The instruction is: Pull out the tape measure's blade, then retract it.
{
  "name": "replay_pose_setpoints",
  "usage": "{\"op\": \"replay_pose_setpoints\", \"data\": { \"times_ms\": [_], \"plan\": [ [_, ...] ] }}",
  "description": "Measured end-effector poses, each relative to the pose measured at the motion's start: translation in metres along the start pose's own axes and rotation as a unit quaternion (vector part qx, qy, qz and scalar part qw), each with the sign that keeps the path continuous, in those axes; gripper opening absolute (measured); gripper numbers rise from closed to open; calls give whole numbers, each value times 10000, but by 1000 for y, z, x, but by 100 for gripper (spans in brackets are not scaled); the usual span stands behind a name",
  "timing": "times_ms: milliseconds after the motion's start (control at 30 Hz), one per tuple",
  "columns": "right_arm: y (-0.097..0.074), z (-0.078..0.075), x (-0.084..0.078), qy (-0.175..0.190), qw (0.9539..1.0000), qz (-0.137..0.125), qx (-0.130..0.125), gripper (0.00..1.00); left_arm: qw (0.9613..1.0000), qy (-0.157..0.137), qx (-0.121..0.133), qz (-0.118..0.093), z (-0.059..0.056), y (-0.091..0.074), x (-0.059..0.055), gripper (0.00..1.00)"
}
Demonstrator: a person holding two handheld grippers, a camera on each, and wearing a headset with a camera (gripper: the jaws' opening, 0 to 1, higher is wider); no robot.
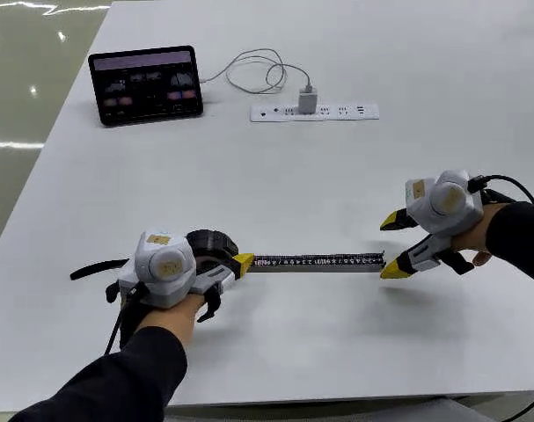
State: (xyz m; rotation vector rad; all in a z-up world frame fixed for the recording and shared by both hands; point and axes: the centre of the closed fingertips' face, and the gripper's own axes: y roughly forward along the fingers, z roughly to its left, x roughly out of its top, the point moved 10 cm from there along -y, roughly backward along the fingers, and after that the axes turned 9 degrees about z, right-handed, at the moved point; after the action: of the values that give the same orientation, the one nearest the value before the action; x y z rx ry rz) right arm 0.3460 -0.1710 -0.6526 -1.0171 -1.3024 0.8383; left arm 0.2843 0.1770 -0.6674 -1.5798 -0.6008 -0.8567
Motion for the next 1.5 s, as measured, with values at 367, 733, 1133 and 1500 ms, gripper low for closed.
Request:
{"op": "replay_pose_setpoints", "data": {
  "times_ms": [367,733,1133,1500],
  "plan": [
    [12,1,1,-254,9991,289,151,24,9999,-14,-30,125,-2,4,1,93],
    [16,0,4,-402,9980,438,204,12,9997,-144,-70,198,-1,6,0,87],
    [15,-1,1,-441,9975,526,172,12,9995,-219,-83,226,-2,7,1,83],
    [17,-3,9,-401,9955,828,235,12,9981,-522,-149,293,-4,8,3,73]
  ]
}}
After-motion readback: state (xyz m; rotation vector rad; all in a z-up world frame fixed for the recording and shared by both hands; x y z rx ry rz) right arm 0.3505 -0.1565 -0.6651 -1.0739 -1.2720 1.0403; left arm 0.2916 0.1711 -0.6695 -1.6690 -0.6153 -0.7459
